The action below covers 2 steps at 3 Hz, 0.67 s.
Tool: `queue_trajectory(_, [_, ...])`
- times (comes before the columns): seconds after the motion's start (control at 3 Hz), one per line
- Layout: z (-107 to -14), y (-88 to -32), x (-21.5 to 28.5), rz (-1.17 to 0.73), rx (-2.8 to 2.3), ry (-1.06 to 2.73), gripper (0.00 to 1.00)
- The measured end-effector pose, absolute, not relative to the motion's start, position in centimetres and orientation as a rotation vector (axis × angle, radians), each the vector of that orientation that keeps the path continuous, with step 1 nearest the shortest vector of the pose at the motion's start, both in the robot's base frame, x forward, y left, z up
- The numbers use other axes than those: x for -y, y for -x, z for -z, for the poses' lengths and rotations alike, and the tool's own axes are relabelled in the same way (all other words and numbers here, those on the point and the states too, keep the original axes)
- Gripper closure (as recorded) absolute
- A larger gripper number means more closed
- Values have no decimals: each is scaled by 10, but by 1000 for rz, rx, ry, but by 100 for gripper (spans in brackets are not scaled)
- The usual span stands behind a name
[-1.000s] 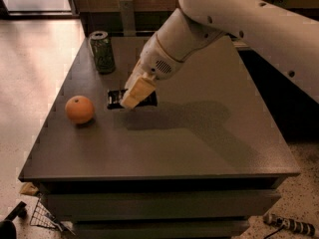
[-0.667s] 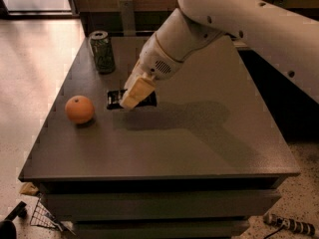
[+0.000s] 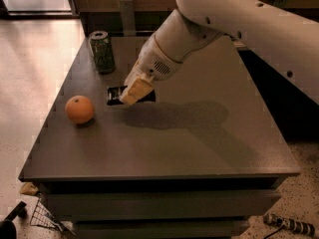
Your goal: Move rxbar chocolate near orange
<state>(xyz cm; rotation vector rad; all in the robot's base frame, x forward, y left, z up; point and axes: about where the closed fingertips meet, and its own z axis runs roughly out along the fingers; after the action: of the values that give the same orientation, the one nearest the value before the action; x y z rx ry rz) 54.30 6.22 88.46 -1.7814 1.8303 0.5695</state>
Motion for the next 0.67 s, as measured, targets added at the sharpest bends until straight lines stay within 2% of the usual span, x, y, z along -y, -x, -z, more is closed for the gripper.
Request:
queue_trajectory(0.33, [-885, -542, -64, -570, -1828, 1785, 13])
queue_trajectory(0.67, [-885, -541, -65, -570, -1826, 1789, 0])
